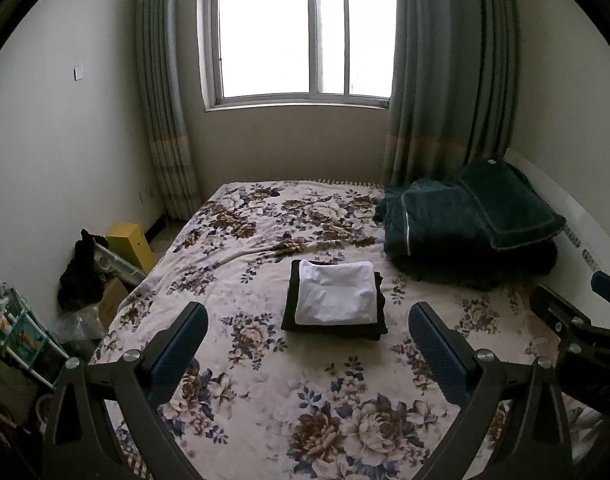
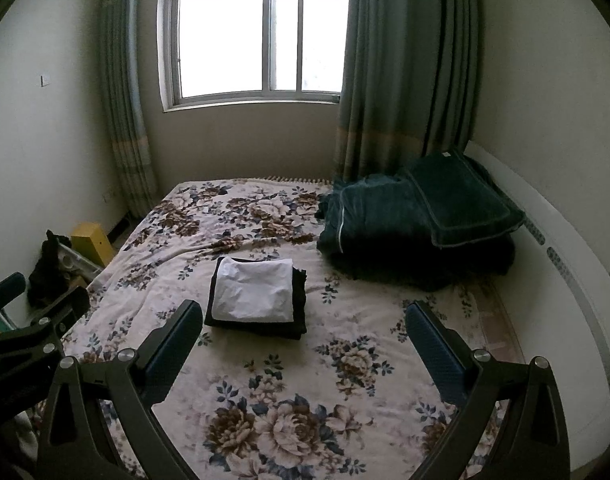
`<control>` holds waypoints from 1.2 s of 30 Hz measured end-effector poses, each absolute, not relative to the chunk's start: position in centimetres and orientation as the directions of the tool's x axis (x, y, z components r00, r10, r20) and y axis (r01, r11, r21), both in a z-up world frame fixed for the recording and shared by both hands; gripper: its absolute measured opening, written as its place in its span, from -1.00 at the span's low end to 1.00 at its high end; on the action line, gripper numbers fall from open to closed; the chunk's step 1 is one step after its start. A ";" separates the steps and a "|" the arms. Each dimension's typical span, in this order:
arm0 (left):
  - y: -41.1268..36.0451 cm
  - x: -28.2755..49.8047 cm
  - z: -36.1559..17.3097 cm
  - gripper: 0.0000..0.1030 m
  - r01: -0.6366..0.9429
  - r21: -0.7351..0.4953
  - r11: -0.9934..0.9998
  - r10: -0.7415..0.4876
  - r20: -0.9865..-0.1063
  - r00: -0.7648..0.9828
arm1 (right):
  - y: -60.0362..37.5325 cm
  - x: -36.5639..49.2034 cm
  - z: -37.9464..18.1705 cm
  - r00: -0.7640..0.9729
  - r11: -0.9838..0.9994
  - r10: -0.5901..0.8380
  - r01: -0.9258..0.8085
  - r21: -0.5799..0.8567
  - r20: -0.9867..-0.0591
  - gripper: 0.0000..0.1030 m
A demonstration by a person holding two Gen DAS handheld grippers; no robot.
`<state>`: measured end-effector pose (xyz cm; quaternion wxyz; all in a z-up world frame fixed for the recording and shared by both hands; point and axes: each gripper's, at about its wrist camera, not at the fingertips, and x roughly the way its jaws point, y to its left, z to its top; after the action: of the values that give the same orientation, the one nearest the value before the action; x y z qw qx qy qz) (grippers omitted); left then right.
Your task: Fold small clothes
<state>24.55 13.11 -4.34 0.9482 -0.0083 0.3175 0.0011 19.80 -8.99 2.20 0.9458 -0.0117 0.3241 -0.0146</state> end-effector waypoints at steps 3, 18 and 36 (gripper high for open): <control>13.2 24.6 -4.3 0.99 -0.005 -0.015 1.000 -0.005 -0.602 0.799 | -9.0 19.8 2.1 0.789 0.999 -0.034 0.019 -0.031 -0.614 0.99; 13.1 24.6 -4.2 0.99 -0.004 -0.013 1.000 -0.005 -0.602 0.798 | -8.8 19.4 2.2 0.789 0.999 -0.036 0.021 -0.031 -0.613 0.99; 14.2 24.1 -3.6 0.99 -0.013 -0.012 1.000 0.003 -0.599 0.801 | -8.4 19.2 2.2 0.789 0.999 -0.039 0.024 -0.032 -0.613 0.99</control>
<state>24.13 14.20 -3.59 0.9488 -0.0076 0.3158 0.0041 19.20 -8.41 2.18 0.9457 -0.0114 0.3245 -0.0167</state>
